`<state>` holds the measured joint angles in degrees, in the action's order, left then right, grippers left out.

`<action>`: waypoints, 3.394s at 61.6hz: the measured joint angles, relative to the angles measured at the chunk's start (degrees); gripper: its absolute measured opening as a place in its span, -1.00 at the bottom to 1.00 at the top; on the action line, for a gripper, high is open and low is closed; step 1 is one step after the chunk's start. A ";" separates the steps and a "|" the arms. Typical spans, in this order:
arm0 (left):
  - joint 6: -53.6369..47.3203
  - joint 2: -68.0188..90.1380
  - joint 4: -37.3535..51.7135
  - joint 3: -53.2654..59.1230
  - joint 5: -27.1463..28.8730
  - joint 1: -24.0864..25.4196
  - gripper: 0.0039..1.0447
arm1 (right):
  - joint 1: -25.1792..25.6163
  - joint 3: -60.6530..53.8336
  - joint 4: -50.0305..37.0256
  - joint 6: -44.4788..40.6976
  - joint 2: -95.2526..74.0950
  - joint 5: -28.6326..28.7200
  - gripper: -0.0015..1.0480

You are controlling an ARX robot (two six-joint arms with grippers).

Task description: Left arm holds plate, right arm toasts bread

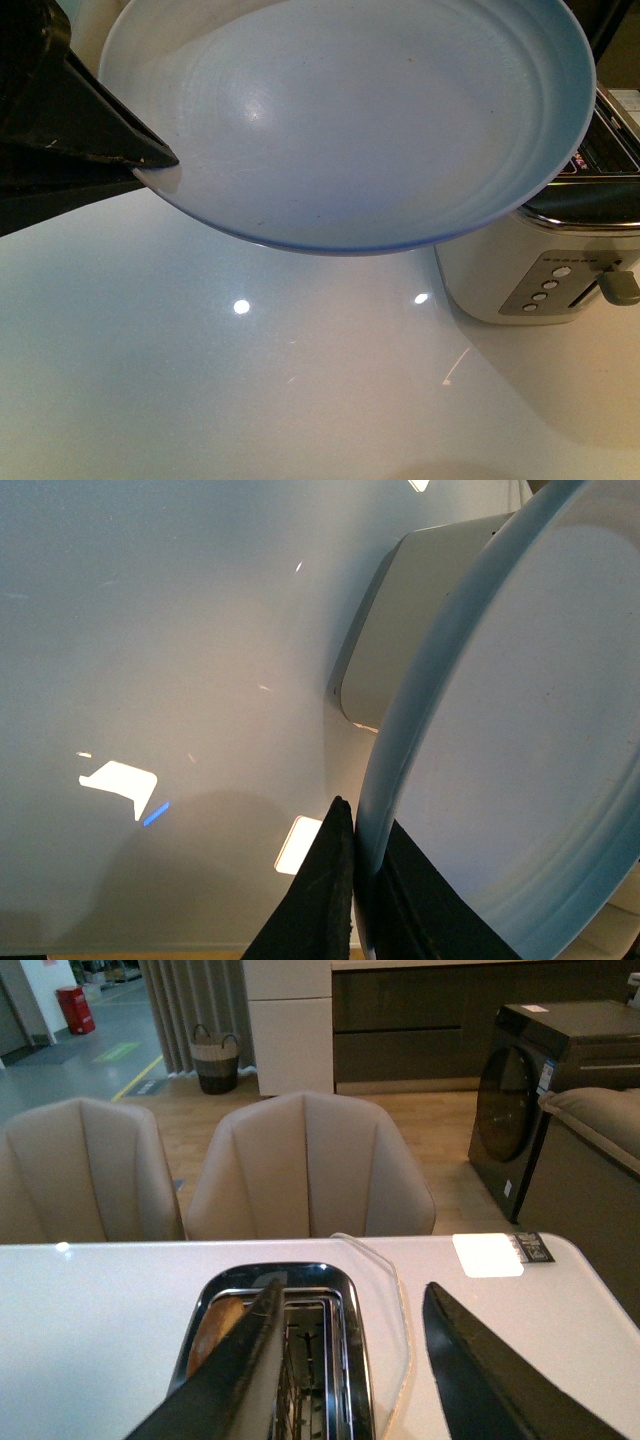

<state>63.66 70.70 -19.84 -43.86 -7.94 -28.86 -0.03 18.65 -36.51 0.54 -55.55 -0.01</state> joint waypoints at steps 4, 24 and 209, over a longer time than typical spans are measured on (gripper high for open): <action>-0.04 0.00 -0.02 0.00 -0.02 0.00 -0.95 | 0.00 -2.10 -0.28 -0.02 1.75 0.00 -0.81; -0.83 0.00 -0.07 0.02 0.31 0.17 -0.95 | 0.00 -10.03 0.70 -0.33 10.69 0.00 -0.96; -36.59 44.33 41.68 13.81 -20.65 51.39 -0.95 | 0.00 -17.62 36.44 -0.35 55.21 0.00 0.83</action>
<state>27.07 115.02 21.85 -30.04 -28.60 22.52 -0.03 1.04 -0.08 0.19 -0.34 -0.01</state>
